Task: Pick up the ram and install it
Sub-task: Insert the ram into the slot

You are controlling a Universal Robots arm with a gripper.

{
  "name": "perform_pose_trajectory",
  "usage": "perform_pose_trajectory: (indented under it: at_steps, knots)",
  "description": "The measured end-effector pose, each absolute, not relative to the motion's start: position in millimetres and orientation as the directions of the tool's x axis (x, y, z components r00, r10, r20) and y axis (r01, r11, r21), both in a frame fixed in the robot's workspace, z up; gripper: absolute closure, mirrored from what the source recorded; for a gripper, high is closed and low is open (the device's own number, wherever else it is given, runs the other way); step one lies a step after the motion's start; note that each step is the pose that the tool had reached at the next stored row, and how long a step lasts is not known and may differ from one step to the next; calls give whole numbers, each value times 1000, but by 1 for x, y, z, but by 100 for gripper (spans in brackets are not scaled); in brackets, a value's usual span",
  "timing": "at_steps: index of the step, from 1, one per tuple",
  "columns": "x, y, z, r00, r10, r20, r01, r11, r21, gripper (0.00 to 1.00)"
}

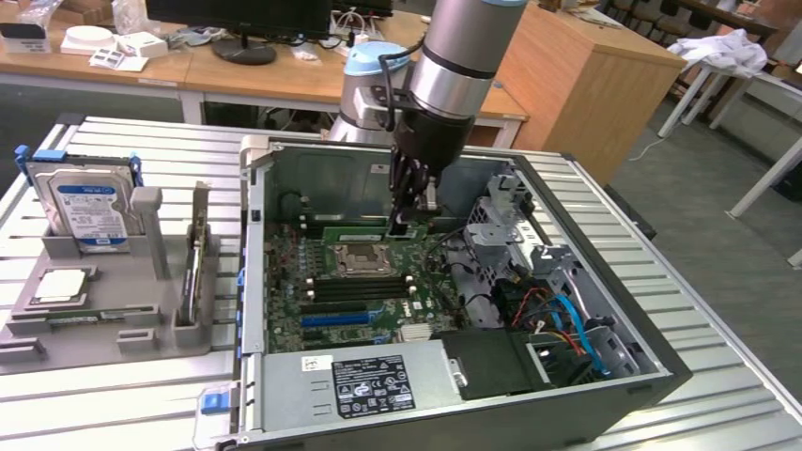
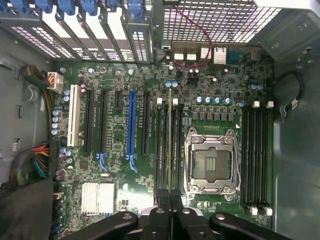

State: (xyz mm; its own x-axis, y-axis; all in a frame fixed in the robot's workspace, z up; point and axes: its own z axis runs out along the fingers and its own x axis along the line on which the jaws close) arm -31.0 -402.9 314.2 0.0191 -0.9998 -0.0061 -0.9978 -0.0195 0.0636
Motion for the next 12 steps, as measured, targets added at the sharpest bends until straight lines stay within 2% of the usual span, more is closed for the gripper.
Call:
perform_pose_trajectory:
  at_steps: [12]
  knots:
    - [-31, -403, 300, 19, -1000, -6, -998, -19, 64, 88]
